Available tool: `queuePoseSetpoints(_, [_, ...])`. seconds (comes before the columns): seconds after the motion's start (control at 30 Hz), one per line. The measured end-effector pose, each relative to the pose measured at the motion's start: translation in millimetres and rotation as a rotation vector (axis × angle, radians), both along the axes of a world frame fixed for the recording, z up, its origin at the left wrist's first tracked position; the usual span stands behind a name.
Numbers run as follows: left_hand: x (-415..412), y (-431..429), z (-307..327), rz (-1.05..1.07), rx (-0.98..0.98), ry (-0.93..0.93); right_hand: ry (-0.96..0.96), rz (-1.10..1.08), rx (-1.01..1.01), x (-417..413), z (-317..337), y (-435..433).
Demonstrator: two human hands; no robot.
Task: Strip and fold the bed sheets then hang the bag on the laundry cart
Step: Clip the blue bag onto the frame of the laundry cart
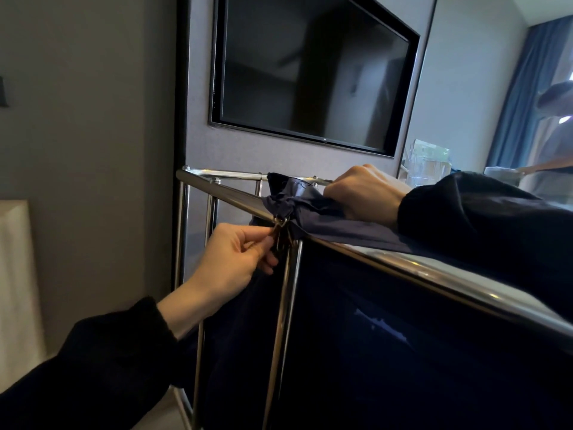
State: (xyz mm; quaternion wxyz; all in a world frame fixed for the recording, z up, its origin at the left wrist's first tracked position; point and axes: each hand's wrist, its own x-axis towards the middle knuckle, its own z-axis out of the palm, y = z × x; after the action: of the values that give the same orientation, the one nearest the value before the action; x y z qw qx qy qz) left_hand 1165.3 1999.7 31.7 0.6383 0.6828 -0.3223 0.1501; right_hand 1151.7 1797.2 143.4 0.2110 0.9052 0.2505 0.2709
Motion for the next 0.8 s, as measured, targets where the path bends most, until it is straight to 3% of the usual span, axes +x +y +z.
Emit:
queuePoseSetpoints(0.13, [3.5,-2.4,-4.6,0.227,0.135,-0.244,0.001,-0.019,-0.01,-0.5,0.7,0.8])
queuePoseSetpoints(0.43, [-0.3,-13.5,-21.2,0.456,0.073,-0.474,-0.005,-0.021,-0.023,-0.6,0.8,1.7])
queuePoseSetpoints(0.8, [-0.3,-26.7,-27.7,0.637,0.154,-0.605,-0.01,-0.048,-0.045,0.3,0.5,5.8])
